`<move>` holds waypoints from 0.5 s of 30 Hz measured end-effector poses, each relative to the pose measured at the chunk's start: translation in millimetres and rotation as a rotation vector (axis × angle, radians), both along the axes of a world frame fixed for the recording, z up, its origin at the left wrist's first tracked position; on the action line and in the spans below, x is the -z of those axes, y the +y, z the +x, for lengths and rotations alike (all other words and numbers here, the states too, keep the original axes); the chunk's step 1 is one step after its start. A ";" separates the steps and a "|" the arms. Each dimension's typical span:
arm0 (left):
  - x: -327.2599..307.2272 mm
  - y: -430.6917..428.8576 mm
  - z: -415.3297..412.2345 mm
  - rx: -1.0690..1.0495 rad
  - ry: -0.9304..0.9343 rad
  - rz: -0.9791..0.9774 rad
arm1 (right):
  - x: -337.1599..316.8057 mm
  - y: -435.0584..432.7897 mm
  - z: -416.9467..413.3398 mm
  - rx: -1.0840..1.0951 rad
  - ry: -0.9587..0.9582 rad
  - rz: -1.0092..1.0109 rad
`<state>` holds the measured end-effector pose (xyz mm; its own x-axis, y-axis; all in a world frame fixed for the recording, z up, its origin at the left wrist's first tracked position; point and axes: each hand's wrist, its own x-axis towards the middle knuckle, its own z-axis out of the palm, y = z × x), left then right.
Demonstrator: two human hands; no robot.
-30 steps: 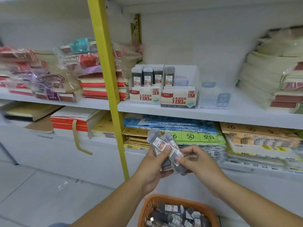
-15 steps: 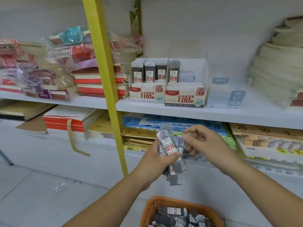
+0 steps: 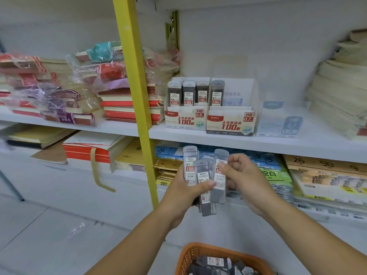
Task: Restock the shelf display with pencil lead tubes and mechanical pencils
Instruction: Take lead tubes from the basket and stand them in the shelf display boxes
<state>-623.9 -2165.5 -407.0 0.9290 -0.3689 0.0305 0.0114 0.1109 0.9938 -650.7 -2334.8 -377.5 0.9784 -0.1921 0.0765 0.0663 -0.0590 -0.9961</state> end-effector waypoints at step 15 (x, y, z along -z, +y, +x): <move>-76.3 7.6 29.2 -0.182 -0.197 -0.177 | -205.7 -31.7 48.6 0.203 -0.590 -0.717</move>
<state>-594.7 -2157.9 -330.7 0.9491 -0.1705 0.2649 -0.2149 0.2646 0.9401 -602.1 -2366.6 -171.8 0.6975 -0.0694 0.7132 0.4684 -0.7090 -0.5271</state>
